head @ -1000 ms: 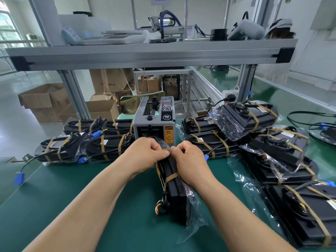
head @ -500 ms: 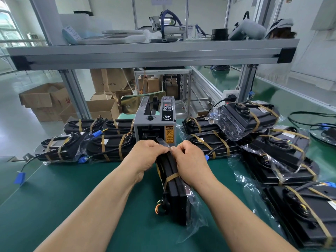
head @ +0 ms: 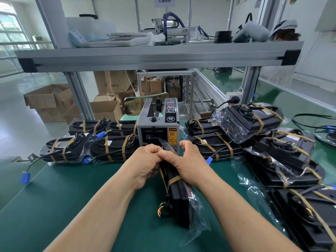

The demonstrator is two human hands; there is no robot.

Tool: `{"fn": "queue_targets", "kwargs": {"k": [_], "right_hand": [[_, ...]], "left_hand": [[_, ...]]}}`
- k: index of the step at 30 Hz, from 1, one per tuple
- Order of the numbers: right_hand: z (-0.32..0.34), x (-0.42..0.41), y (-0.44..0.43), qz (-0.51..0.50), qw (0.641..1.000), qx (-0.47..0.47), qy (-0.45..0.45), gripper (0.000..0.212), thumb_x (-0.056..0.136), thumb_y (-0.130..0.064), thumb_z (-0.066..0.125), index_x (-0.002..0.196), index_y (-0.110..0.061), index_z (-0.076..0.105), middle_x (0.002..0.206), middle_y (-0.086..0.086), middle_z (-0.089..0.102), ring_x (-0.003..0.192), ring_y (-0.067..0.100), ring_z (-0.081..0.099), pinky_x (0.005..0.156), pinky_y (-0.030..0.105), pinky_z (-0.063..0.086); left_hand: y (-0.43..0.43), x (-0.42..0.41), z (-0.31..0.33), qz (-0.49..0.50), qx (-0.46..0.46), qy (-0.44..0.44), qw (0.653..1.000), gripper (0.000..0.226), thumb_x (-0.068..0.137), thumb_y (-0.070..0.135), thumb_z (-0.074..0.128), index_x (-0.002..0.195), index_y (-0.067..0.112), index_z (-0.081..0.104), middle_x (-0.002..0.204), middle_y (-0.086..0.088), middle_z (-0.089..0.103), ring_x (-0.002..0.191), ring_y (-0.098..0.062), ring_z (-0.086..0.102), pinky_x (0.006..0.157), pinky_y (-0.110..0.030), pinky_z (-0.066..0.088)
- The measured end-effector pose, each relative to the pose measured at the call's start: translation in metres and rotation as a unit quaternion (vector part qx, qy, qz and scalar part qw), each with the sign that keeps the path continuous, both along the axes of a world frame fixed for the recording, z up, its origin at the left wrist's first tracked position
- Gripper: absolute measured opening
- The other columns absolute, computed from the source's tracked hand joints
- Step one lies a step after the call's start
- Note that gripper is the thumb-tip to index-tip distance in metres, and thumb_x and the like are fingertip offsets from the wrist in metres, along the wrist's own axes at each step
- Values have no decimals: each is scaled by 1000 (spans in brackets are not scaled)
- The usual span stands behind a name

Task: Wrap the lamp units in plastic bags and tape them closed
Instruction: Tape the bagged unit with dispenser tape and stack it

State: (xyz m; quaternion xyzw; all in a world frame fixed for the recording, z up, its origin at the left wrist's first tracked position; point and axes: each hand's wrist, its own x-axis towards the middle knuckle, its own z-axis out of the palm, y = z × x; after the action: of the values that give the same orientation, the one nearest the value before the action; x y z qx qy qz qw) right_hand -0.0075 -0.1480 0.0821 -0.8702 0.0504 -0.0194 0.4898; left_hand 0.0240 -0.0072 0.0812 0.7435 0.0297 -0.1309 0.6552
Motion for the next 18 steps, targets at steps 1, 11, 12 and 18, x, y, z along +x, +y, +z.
{"fn": "queue_targets", "kwargs": {"k": [1,11,12,18], "right_hand": [[2,1,0,17,1000,-3,12,102,75,-71,68,152,-16,31,152,5,40,135,23,45,100,33,38],[21,4,-19,138,980,-24,138,35,94,-34,56,125,-18,51,111,19,69,86,27,66,93,52,56],[20,2,-22,141,980,-26,138,39,93,-34,53,130,-23,47,112,20,70,90,32,69,93,54,56],[30,-10,-27,255,965,17,66,53,89,-45,46,141,-36,49,138,-11,59,120,6,60,109,35,44]], "left_hand": [[1,-1,0,1,-2,-1,1000,21,92,5,58,77,18,65,59,2,52,42,-4,42,48,-21,37],[19,-24,-19,34,31,-84,995,12,96,28,60,93,25,72,76,12,67,60,1,56,60,-18,45],[25,-29,-24,53,60,-95,992,10,96,31,61,94,27,70,80,13,68,65,2,59,63,-18,46],[58,-55,-37,-33,76,-75,994,27,94,56,53,103,34,66,85,15,66,69,-5,58,62,-23,42]]}}
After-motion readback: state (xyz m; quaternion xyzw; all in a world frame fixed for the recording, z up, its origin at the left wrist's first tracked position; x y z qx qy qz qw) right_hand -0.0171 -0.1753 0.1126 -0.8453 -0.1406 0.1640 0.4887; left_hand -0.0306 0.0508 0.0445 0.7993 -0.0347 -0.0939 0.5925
